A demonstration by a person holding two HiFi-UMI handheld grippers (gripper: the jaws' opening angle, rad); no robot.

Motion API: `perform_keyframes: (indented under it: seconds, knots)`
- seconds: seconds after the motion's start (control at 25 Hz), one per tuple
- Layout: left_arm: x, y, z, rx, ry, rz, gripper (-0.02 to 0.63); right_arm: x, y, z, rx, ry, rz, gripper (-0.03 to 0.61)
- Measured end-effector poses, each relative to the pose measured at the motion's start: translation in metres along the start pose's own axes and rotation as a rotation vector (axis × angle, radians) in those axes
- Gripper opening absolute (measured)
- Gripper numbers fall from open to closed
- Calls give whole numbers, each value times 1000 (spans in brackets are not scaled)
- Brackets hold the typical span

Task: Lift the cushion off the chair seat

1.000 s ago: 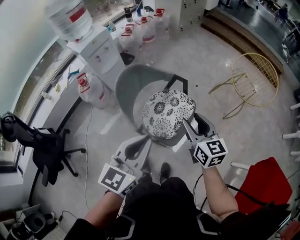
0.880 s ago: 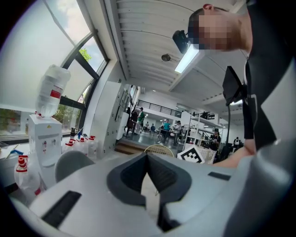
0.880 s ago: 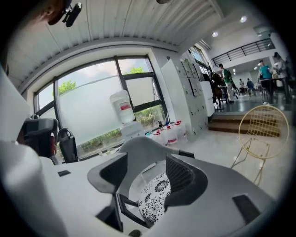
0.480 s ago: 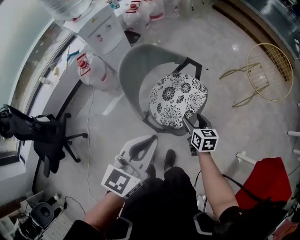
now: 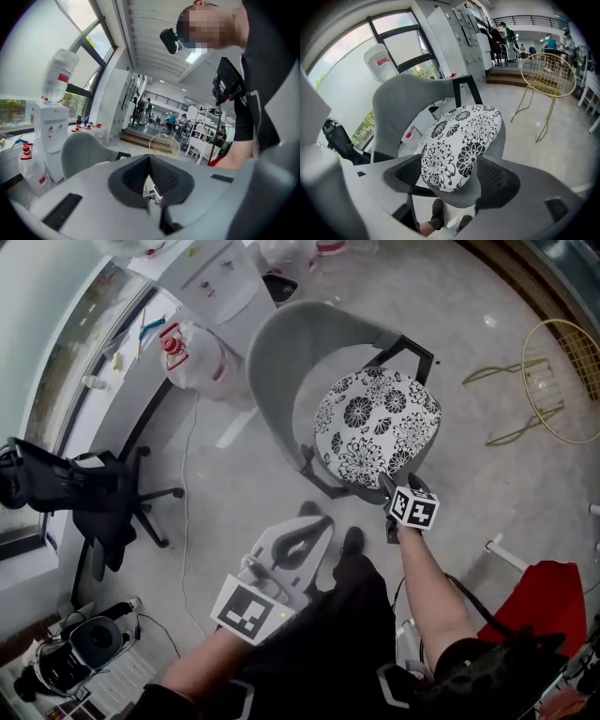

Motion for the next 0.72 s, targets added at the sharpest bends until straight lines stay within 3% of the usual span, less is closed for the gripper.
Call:
perform_keyframes:
  seconds: [0.24,0.72]
  knots:
    - [-25,0,14,19,-24,29,6,-26,38,-20,-50,100,42,359]
    - [-57,-7,34,67,-35,52,6,-49,88,-28,-24,118,94,357]
Point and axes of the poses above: the fingertips, and each gripper's own axes: y forward along the fingers, z to its left, x out of its top, the point moved 7 cm from there along -y, backward along the fingers, and after that the axes turned 4 degrees about -y, right-handed, at the moved point
